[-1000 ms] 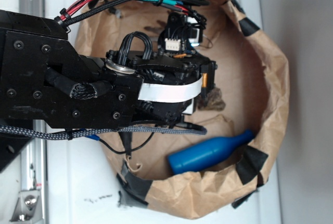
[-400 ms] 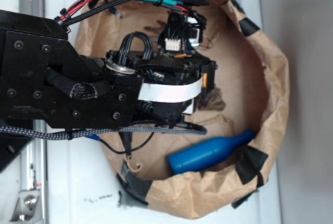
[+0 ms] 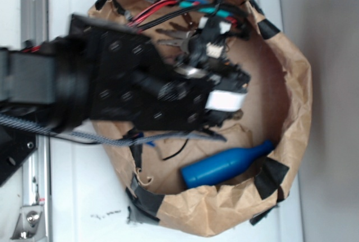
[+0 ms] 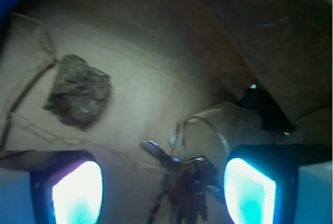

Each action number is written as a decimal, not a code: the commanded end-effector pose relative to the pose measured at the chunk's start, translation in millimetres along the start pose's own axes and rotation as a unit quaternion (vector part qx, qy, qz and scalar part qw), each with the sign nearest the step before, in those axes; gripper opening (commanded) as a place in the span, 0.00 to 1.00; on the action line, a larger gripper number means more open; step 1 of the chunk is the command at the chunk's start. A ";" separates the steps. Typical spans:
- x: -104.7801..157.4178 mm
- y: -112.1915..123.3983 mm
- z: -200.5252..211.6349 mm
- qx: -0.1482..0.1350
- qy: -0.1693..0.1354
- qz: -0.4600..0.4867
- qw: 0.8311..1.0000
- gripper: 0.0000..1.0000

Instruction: Grab the silver keys.

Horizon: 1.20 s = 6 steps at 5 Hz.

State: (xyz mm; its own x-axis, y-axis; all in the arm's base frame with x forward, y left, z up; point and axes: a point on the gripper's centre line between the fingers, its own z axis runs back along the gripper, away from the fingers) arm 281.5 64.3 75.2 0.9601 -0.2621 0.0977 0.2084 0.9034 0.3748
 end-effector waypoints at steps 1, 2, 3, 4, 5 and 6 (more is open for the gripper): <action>11.8 34.7 6.4 0.000 -0.004 -0.007 1.000 1.00; 6.2 40.1 1.0 0.010 0.024 -0.015 1.000 1.00; -4.8 39.1 2.4 -0.004 0.021 -0.033 0.999 1.00; -8.5 39.0 -0.9 -0.011 0.021 -0.034 0.999 1.00; -11.0 34.0 -4.1 -0.010 0.013 -0.036 0.999 1.00; -5.1 25.9 -10.9 -0.022 -0.002 -0.030 0.999 1.00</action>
State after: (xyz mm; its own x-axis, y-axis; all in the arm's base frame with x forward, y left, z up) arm 280.9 88.3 61.8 0.9440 -0.3259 0.0509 0.2927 0.8987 0.3267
